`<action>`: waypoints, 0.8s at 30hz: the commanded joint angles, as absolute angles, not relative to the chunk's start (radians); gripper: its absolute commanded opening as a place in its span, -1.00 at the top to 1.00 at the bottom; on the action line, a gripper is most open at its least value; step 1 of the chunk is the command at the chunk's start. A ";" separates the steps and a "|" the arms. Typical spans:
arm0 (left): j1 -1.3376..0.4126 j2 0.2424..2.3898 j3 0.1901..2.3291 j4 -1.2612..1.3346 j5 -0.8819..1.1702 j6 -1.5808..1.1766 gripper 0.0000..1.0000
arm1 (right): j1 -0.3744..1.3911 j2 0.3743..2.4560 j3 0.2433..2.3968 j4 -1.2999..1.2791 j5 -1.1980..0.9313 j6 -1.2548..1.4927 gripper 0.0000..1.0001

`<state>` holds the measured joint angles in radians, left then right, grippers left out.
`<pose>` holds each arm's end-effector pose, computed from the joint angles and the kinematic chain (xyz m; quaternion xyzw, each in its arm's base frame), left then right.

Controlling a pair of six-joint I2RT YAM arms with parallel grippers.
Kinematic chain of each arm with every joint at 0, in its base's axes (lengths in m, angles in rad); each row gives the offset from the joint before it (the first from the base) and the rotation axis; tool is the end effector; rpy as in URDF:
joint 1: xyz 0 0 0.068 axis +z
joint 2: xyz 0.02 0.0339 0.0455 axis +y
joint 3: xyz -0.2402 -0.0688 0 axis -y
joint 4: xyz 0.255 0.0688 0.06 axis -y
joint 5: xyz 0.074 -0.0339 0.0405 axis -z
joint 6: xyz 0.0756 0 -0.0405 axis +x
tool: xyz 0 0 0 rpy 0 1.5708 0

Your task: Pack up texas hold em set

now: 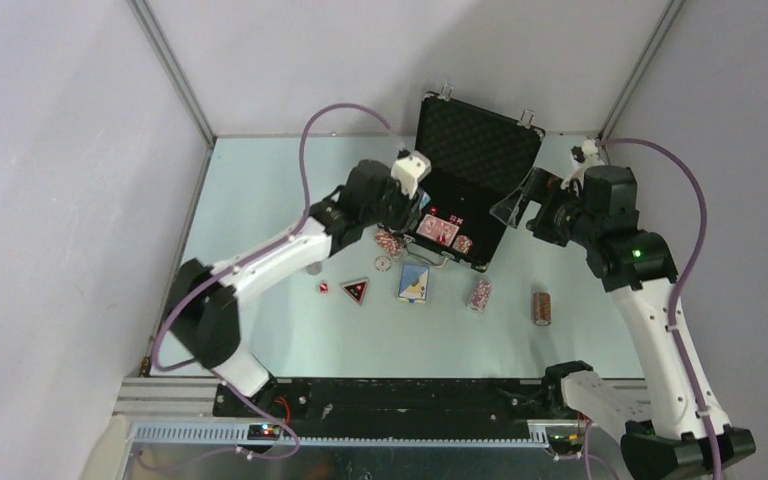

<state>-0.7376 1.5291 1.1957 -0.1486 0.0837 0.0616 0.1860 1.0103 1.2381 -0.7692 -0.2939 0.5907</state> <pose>0.2939 -0.2756 0.2575 0.3525 0.7789 -0.2054 0.4763 0.2442 0.0682 0.3576 0.1024 0.8580 0.3024 0.4024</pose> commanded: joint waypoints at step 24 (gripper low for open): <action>-0.537 2.151 1.850 -0.118 0.225 -0.016 0.70 | 0.170 0.865 1.226 -0.940 -0.068 0.555 -0.87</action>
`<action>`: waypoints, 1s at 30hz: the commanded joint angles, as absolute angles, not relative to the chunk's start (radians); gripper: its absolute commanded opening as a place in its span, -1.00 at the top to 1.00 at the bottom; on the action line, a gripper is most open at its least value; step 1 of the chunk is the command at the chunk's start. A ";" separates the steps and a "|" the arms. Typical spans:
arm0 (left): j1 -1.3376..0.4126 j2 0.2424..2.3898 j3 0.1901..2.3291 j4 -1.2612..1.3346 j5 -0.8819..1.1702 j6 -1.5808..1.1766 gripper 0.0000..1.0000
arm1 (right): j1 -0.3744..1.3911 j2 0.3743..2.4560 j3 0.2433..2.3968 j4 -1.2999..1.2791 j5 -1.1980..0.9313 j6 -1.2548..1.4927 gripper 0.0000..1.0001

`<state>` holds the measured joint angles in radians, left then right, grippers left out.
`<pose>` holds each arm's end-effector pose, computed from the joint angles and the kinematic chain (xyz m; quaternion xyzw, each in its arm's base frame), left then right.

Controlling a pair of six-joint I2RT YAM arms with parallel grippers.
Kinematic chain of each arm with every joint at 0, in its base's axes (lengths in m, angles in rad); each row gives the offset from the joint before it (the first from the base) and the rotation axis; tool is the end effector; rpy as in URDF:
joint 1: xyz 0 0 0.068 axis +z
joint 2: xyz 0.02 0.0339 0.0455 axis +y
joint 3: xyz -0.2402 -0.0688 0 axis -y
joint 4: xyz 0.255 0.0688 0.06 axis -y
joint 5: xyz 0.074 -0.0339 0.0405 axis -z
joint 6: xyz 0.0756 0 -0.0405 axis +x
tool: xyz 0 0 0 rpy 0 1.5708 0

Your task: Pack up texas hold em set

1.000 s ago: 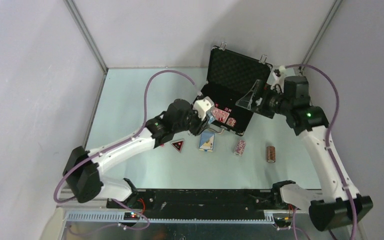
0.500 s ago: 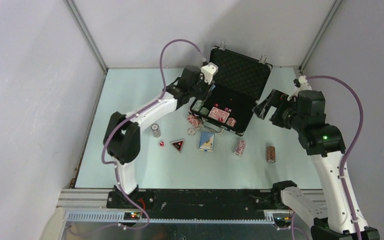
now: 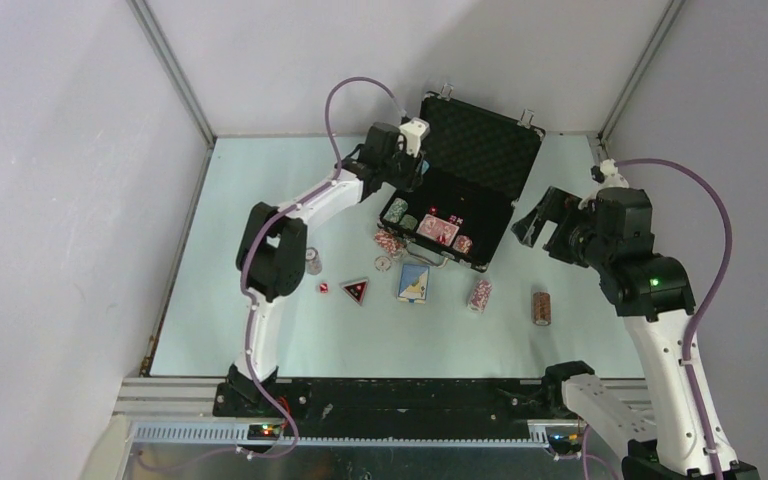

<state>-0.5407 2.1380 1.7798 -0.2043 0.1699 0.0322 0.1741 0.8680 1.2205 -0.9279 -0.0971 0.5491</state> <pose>0.4517 -0.2861 0.2037 0.2858 0.8253 -0.1930 0.4472 0.2041 0.0433 0.3599 0.1408 0.8666 0.2086 0.4309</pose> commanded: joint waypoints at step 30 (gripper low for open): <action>-0.471 2.283 1.929 -0.132 0.266 -0.155 -0.40 | 0.166 0.938 1.228 -0.902 -0.118 0.515 -0.85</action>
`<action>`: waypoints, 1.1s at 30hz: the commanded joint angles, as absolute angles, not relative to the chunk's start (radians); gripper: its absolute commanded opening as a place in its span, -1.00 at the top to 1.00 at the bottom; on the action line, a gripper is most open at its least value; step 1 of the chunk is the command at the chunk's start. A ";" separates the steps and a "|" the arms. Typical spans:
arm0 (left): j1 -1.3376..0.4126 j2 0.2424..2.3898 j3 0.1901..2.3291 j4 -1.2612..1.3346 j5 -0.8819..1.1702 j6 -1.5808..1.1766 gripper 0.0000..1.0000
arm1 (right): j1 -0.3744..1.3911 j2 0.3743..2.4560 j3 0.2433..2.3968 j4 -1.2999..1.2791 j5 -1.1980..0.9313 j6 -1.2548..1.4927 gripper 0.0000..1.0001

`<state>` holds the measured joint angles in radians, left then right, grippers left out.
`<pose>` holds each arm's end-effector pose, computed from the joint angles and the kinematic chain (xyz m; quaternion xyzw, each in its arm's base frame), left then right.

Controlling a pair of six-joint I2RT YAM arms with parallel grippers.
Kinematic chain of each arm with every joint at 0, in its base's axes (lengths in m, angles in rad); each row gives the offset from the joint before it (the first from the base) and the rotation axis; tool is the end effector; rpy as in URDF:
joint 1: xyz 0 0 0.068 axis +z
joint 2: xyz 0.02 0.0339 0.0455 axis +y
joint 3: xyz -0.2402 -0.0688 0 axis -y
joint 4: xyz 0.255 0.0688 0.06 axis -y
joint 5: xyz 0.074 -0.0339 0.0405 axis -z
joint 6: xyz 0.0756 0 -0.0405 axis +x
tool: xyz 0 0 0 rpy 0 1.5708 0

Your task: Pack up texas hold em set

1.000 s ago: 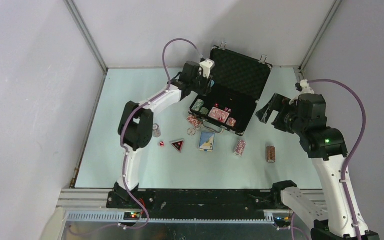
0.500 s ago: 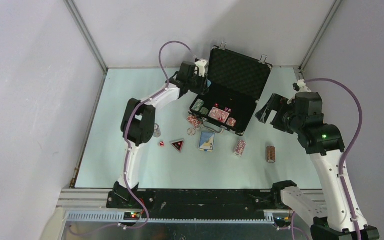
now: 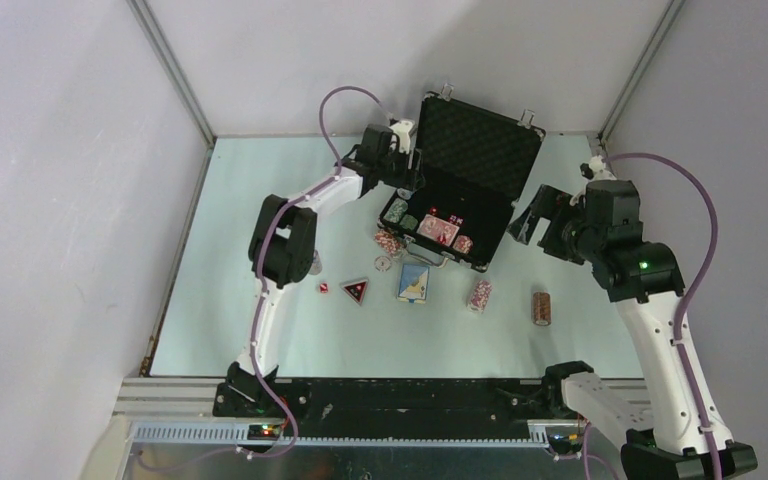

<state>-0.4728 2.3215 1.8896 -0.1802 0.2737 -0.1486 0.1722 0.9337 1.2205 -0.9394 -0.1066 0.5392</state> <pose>0.4899 -0.2735 0.1525 0.2040 0.8573 -0.2549 0.3980 0.2186 0.0462 0.3457 0.1401 0.8845 0.1989 0.3982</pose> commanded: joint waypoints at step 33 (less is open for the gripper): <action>-0.463 1.539 1.253 -0.056 0.225 -0.224 -0.61 | 0.020 1.102 0.956 -1.007 -0.043 0.523 -0.72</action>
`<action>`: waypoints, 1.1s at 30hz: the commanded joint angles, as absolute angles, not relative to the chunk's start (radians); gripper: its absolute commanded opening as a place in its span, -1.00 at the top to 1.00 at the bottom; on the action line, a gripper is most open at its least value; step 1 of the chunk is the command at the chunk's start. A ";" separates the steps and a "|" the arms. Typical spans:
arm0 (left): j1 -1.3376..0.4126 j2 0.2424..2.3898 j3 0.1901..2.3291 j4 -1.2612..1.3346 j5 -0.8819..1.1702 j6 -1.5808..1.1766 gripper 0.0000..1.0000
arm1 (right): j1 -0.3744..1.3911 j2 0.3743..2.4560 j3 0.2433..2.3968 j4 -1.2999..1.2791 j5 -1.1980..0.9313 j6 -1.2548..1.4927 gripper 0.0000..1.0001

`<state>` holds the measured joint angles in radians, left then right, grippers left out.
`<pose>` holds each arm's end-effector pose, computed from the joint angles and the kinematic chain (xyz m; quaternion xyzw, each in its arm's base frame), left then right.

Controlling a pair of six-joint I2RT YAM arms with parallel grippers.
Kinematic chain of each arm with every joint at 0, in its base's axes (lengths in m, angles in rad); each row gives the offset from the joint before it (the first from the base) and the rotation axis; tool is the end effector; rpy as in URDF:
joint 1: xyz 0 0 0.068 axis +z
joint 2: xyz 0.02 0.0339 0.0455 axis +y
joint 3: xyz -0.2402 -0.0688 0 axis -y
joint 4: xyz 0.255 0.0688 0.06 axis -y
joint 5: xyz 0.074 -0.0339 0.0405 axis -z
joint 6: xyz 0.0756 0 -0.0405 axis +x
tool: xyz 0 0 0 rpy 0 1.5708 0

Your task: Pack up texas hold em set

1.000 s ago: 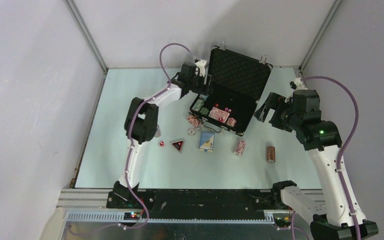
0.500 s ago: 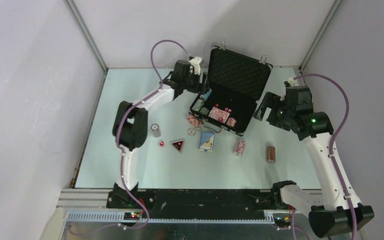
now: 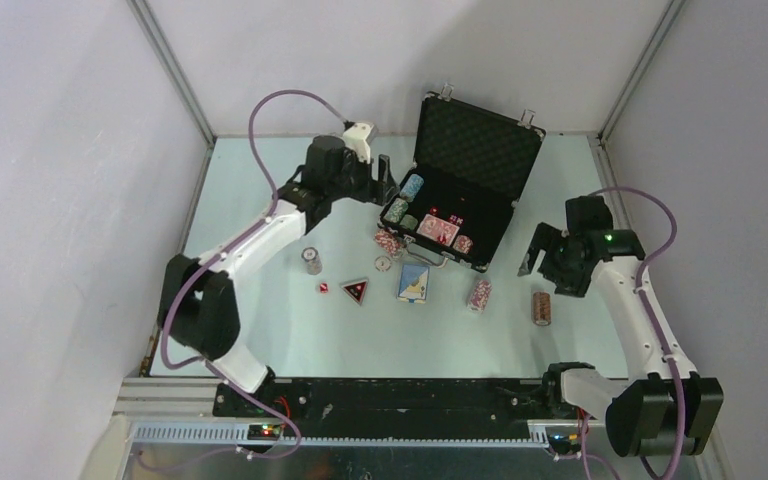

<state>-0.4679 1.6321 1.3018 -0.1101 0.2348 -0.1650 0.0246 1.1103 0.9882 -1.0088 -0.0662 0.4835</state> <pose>0.3748 -0.2091 0.2644 0.1885 0.8196 -0.2595 0.4747 0.2371 0.0108 0.2220 0.2148 0.9515 0.0861 0.2029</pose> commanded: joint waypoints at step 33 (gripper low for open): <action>-0.474 0.954 0.802 -0.058 0.184 -0.303 -0.99 | -0.065 1.395 0.796 -0.816 0.085 0.640 -0.29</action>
<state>-0.4690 0.9943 0.8101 -0.0422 0.2085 -0.3222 -0.0677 1.3788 0.7918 -0.8501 0.0620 0.6395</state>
